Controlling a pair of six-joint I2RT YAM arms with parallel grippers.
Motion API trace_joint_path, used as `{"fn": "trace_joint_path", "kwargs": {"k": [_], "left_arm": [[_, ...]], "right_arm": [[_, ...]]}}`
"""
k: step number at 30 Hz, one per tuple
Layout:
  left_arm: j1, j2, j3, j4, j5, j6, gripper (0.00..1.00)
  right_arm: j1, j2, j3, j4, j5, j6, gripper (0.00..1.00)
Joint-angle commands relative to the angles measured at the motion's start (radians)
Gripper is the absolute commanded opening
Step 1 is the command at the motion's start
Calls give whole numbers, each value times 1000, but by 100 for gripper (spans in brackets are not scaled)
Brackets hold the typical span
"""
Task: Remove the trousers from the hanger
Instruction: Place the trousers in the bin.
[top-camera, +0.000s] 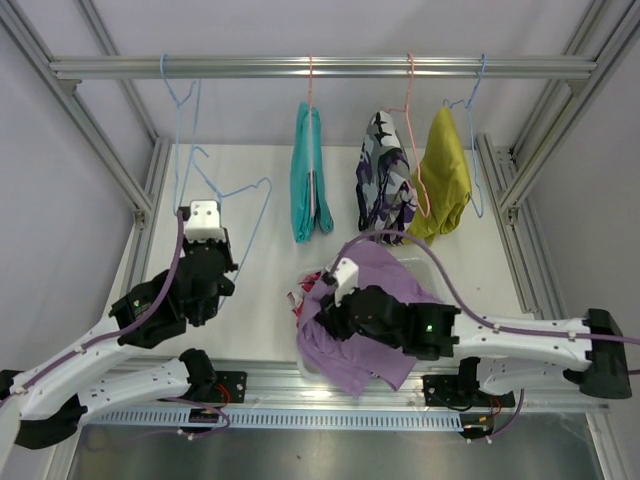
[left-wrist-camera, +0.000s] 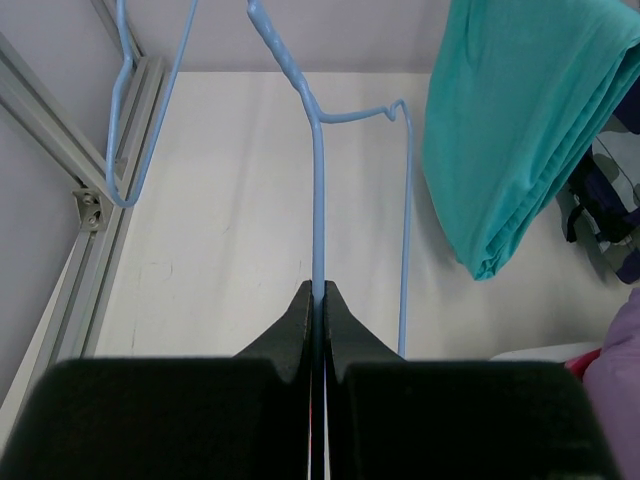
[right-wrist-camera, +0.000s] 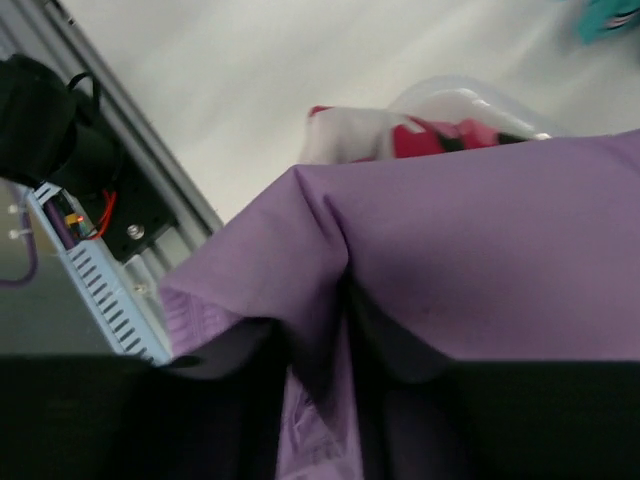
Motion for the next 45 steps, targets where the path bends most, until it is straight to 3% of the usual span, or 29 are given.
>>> {"fn": "trace_joint_path", "kwargs": {"k": [1,2,3,9,12,17,24,26,38,45], "left_arm": [[0,3,-3,12,8,-18,1],[0,4,-5,10,10,-18,0],[0,6,-8,13,16,-16,1],[-2,8,-23,27,25,-16,1],[-2,8,-26,24,31,-21,0],[-3,0,-26,19,36,-27,0],[-3,1,-20,24,39,-27,1],[-3,4,-23,24,42,-27,0],[-19,-8,-23,0,33,-39,0],[-25,-19,-17,-11,31,-38,1]], "right_arm": [[24,83,33,175,-58,51,37],[30,97,35,182,-73,54,44],[32,108,38,202,-88,59,58],[43,69,53,199,-119,58,77],[43,-10,55,169,-118,48,78],[41,-142,24,121,-44,35,71],[-8,-136,-74,159,-41,65,41],[-34,-102,-103,208,-67,77,37],[-59,217,-310,470,-174,229,35],[-56,69,-179,255,-118,170,38]]}}
